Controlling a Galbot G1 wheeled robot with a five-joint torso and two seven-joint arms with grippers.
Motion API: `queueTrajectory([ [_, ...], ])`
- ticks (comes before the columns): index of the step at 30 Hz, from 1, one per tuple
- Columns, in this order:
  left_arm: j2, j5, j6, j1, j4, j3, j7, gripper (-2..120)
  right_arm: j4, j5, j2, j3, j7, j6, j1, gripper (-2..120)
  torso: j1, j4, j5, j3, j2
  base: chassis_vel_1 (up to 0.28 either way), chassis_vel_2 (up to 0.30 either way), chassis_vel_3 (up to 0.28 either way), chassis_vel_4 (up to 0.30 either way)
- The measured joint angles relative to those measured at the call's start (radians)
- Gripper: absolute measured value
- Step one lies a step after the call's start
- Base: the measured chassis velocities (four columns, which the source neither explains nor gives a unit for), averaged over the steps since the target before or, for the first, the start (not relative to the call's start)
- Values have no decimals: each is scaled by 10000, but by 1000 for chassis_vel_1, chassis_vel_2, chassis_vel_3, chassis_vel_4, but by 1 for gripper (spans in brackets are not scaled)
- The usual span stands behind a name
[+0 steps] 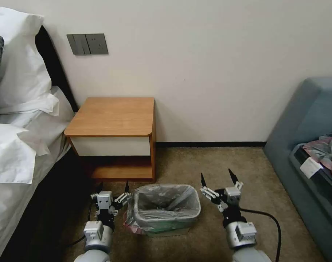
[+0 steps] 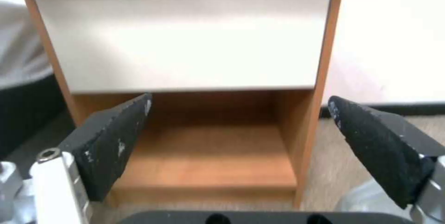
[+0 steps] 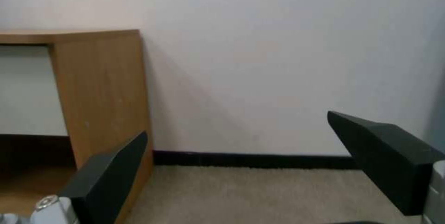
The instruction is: Pick up the garbage bag from the table and place it over the trash can.
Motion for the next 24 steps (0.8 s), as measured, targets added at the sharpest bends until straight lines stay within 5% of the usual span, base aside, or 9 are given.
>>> queueTrajectory([
  [10,-262,-196,-766,1438,-1517,-221,426,100,565,256,423,527,-54,553,-1183,100,0,0,2,-1,0,0,0,0,0],
  [15,-707,-67,-1890,2920,-2068,-1121,1316,100,944,104,911,800,-234,952,-1711,100,-1,3,1,-1,0,0,0,0,0],
  [24,-959,-5,-2287,3735,-2505,-1700,1335,100,1034,-299,1204,1096,-245,1514,-2140,100,-1,-1,1,-1,1,0,0,0,0],
])
